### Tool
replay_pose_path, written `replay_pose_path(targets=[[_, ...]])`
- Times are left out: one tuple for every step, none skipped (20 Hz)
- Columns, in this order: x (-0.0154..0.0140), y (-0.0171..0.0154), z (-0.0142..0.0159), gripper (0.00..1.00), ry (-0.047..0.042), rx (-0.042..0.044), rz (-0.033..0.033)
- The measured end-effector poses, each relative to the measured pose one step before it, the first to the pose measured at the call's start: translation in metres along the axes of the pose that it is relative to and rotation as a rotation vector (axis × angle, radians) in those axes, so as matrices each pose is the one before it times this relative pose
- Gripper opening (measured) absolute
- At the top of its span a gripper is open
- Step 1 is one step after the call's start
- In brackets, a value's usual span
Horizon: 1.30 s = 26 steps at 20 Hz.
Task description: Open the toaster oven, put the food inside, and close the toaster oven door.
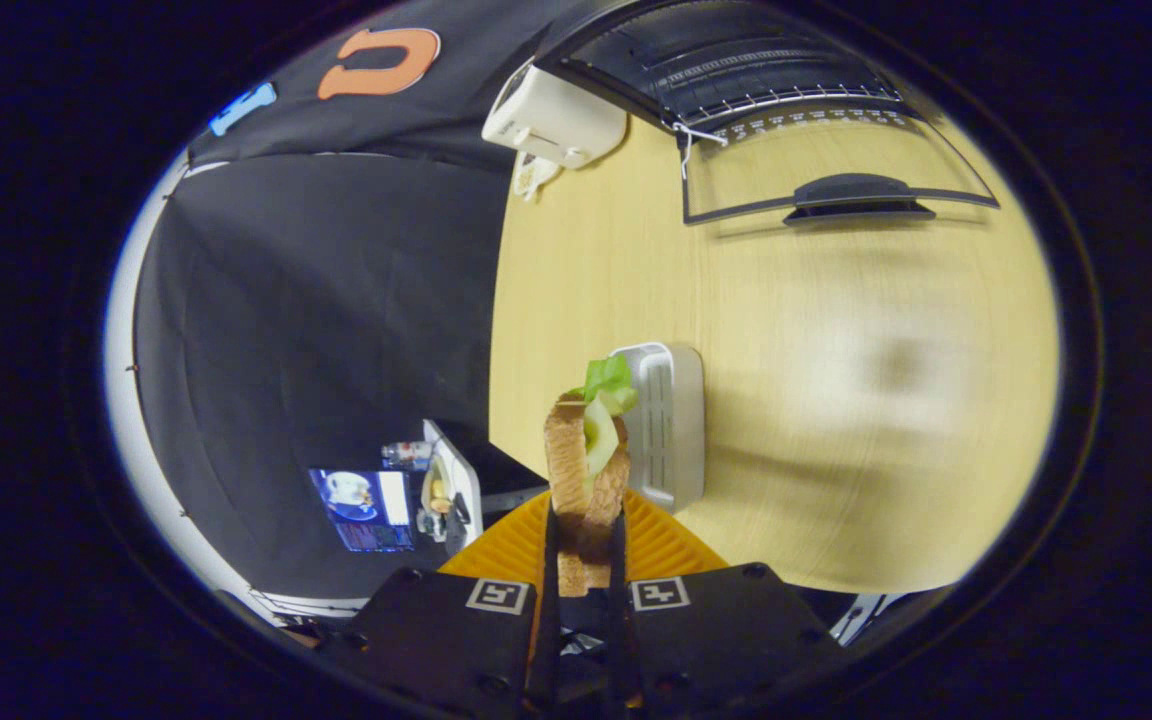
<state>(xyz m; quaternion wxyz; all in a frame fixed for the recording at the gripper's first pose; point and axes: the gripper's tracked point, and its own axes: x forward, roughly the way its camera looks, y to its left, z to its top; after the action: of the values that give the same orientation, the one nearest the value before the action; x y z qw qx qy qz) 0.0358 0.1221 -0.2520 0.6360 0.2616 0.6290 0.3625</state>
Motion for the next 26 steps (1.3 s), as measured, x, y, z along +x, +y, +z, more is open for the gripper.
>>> replay_pose_path(targets=[[-0.00791,0.00684,0.00252,0.24,-0.01705,0.00502,0.0176],[-0.00769,0.0063,0.00372,0.24,-0.02185,0.00761,0.01667],[-0.00943,0.00777,0.00379,0.24,-0.0237,0.0018,0.01584],[-0.00642,0.00451,0.00618,0.24,-0.0307,-0.00187,0.01037],[-0.00713,0.00247,0.00824,0.23,-0.02993,-0.00554,0.00803],[-0.00616,0.00127,0.00824,0.24,-0.03077,-0.00113,0.00721],[-0.00668,0.0006,0.00935,0.24,-0.0328,0.00766,0.0071],[-0.00421,-0.00066,0.00861,0.23,-0.03216,0.01483,0.00858],[-0.00395,-0.00053,0.01059,0.23,-0.04329,0.01736,0.01057],[-0.00189,-0.00314,0.01066,0.23,-0.03846,0.01304,0.00434],[-0.0024,-0.00407,0.01127,0.24,-0.04234,-0.00029,-0.00123],[-0.00031,-0.00478,0.01283,0.23,-0.04146,0.00582,-0.0002],[-0.0024,-0.00314,0.01422,0.24,-0.04703,0.00692,0.00041],[0.00074,-0.00577,0.01634,0.23,-0.05173,-0.00092,-0.00812],[0.00214,-0.00806,0.01466,0.23,-0.04679,-0.00451,-0.01336],[0.003,-0.0064,0.01685,0.23,-0.05475,0.00637,-0.01201],[0.00323,-0.00883,0.01506,0.23,-0.04823,0.01565,-0.01117],[0.00777,-0.00784,0.01452,0.23,-0.03966,0.02191,-0.00467],[0.00691,-0.00783,0.01055,0.23,-0.03004,0.02609,-0.0007],[0.00904,-0.00604,0.0067,0.23,-0.01387,0.02697,0.00546],[0.00693,-0.00345,0.00794,0.24,-0.01538,0.03597,0.00922],[0.00687,-0.00429,0.00608,0.24,-0.01738,0.01947,0.0102],[0.00991,-0.00611,0.00628,0.24,-0.0239,0.018,0.00659],[0.00807,-0.00539,0.00662,0.23,-0.0197,0.01962,0.00373],[0.0062,-0.00271,0.00625,0.23,-0.02004,0.01969,0.0053],[0.00763,-0.00097,0.00645,0.23,-0.01713,0.01545,0.00951]])
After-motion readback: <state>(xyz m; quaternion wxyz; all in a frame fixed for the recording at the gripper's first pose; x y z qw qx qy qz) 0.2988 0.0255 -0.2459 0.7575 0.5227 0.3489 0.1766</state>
